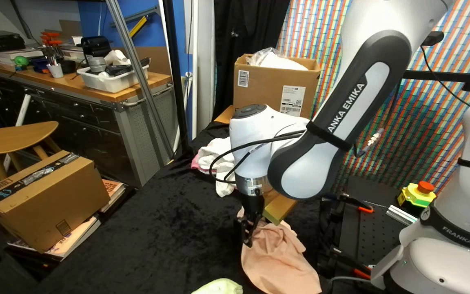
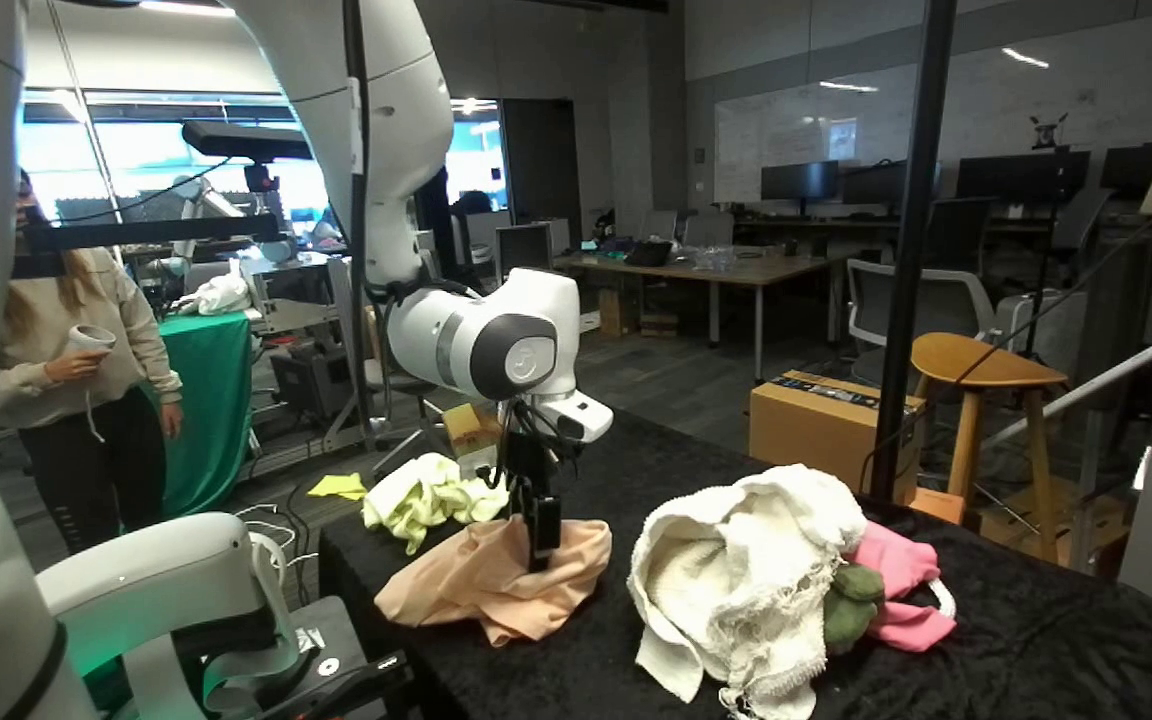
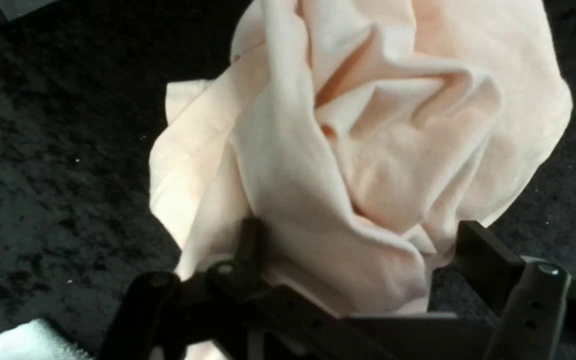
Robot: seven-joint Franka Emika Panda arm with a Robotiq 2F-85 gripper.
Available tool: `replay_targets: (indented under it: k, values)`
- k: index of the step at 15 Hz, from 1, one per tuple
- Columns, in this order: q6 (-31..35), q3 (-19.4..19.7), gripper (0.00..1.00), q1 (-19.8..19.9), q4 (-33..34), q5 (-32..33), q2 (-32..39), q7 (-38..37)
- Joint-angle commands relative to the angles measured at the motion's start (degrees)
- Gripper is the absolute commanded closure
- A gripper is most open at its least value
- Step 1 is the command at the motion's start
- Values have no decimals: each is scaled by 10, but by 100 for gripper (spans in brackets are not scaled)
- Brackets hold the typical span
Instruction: Pile up all the objects on the black table
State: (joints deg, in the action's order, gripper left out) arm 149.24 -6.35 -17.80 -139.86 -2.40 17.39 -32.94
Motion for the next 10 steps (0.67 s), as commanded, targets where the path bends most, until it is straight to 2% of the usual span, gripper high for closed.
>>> replay_targets:
  k: [1,3,4,5,7,10]
  values:
    - [4,25,0,-33,2,63,0,-64]
    - [0,25,0,-36,3,81,1,-79]
    - [-1,23,5,-34,2,84,1,-80]
    - [-3,22,27,-34,2,88,0,-82]
    - [-6,17,30,-26,0,80,-2,-68]
    - [-12,15,56,-18,-3,76,-9,-50]
